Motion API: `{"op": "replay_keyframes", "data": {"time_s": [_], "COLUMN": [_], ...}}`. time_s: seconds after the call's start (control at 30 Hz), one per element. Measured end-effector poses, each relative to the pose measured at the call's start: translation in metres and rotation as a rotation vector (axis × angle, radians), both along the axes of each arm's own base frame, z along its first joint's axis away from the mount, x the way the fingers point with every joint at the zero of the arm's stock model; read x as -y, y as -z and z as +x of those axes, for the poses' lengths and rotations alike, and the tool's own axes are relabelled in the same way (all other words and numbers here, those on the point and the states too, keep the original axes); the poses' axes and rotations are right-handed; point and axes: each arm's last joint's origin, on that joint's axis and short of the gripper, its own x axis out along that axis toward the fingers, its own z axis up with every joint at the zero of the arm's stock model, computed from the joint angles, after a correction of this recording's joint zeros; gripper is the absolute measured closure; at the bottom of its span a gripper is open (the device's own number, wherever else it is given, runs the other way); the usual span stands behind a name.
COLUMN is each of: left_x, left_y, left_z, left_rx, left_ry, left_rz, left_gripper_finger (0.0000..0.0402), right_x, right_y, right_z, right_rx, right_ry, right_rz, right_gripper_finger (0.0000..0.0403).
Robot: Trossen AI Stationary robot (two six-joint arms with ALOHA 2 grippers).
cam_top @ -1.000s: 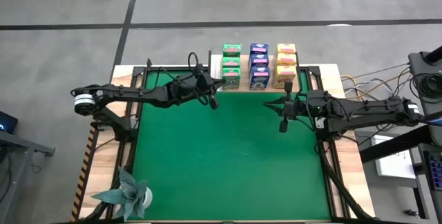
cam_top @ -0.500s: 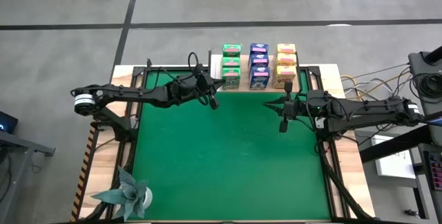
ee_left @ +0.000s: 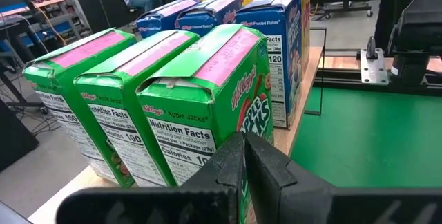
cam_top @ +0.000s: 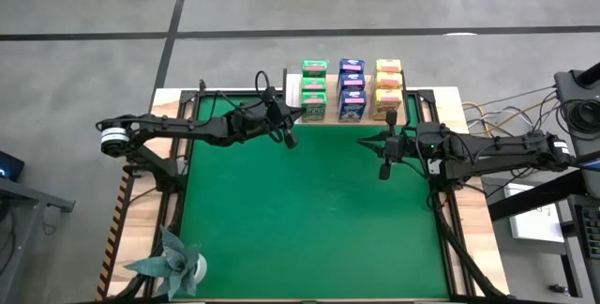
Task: Stack cereal on shelf
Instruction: Return to Home Position
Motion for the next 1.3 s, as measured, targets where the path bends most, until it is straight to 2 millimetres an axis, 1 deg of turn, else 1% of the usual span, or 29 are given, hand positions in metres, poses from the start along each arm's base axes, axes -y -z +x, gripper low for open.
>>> {"op": "replay_keyframes", "data": {"time_s": [0.6, 0.83, 0.93, 1.13, 1.3], "left_x": [0.000, 0.005, 0.008, 0.012, 0.014], "left_y": [0.000, -0.002, -0.008, -0.019, -0.028], "left_z": [0.000, 0.000, -0.004, -0.017, -0.026], "left_rx": [0.008, 0.012, 0.018, -0.017, -0.041], "left_ry": [-0.002, 0.014, 0.018, 0.020, 0.031], "left_rz": [-0.014, -0.013, -0.011, -0.019, 0.038], "left_gripper_finger": [0.0402, 0.0402, 0.0402, 0.0402, 0.0402], "right_x": [0.000, 0.000, 0.000, 0.000, 0.000], "right_y": [0.000, 0.000, 0.000, 0.000, 0.000], "right_z": [0.000, 0.000, 0.000, 0.000, 0.000], "right_rx": [0.000, 0.000, 0.000, 0.000, 0.000], "right_ry": [0.001, 0.000, 0.001, 0.000, 0.001], "right_rz": [0.000, 0.000, 0.000, 0.000, 0.003], "right_gripper_finger": [0.0390, 0.0390, 0.0390, 0.0390, 0.0390]}}
